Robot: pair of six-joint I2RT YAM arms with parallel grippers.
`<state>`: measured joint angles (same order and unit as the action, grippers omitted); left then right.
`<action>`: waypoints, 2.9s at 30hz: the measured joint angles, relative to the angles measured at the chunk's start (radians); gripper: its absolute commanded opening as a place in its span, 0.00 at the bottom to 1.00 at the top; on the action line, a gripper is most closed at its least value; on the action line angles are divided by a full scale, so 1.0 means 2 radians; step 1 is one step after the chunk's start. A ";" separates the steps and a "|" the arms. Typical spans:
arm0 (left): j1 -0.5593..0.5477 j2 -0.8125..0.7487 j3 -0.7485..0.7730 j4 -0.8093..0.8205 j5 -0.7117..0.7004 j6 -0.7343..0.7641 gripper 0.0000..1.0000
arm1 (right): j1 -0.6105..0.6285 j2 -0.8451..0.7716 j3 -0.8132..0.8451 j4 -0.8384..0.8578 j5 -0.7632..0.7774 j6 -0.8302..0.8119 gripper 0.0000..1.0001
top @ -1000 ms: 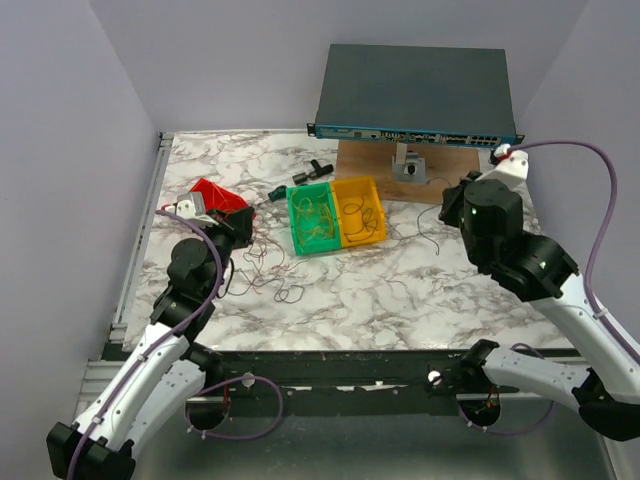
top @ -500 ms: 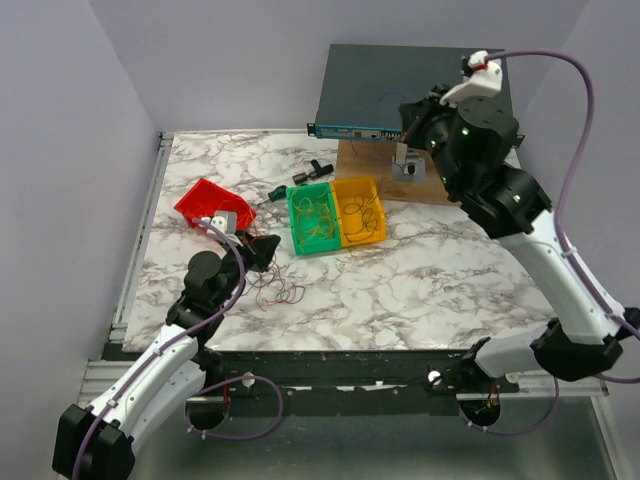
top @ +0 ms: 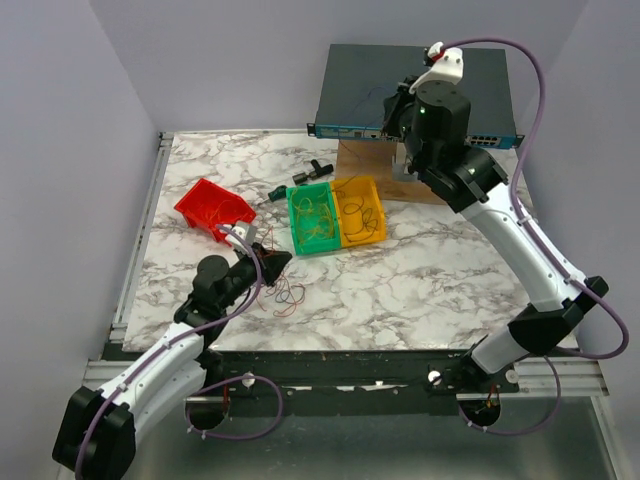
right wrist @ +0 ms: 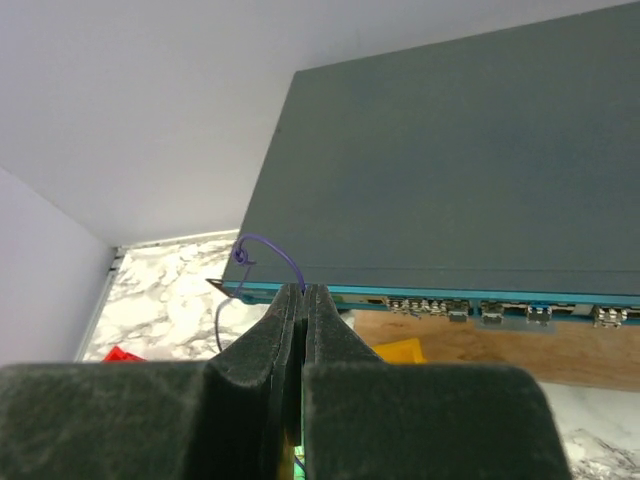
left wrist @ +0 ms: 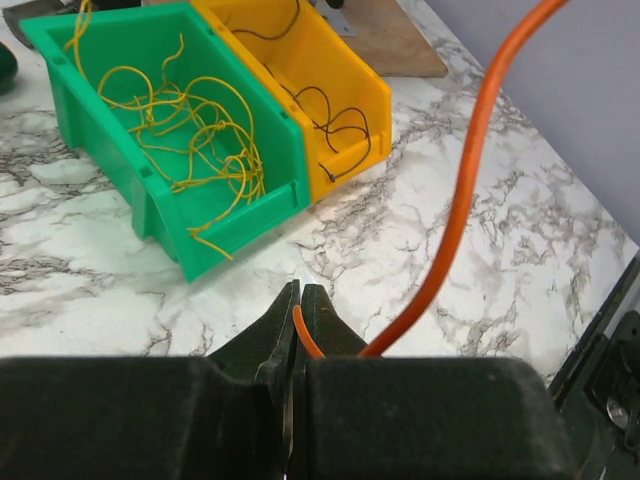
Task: Untangle the cables
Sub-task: Place the cable in the bin.
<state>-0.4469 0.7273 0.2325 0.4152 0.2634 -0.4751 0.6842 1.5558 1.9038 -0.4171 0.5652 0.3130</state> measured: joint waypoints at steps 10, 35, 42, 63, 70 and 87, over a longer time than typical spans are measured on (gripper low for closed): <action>-0.003 0.013 0.000 0.011 0.024 0.016 0.00 | -0.006 -0.029 -0.138 0.017 -0.006 0.011 0.01; -0.023 0.015 0.001 0.003 0.029 0.033 0.00 | -0.006 0.066 -0.204 0.059 -0.019 0.025 0.01; -0.027 0.015 0.002 0.001 0.026 0.038 0.00 | -0.006 0.099 -0.239 0.082 -0.001 0.012 0.01; -0.039 0.031 0.011 0.000 0.018 0.047 0.00 | -0.029 0.274 -0.224 0.131 0.025 0.022 0.03; -0.040 0.031 0.011 -0.001 0.018 0.049 0.00 | -0.032 0.254 -0.227 0.126 0.018 0.034 0.34; -0.049 0.031 0.018 -0.010 0.006 0.055 0.00 | -0.035 0.017 -0.376 0.116 -0.084 0.064 0.64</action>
<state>-0.5449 0.7895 0.2676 0.3950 0.2745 -0.3645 0.6151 1.5898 1.1526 -0.1860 0.3981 0.4416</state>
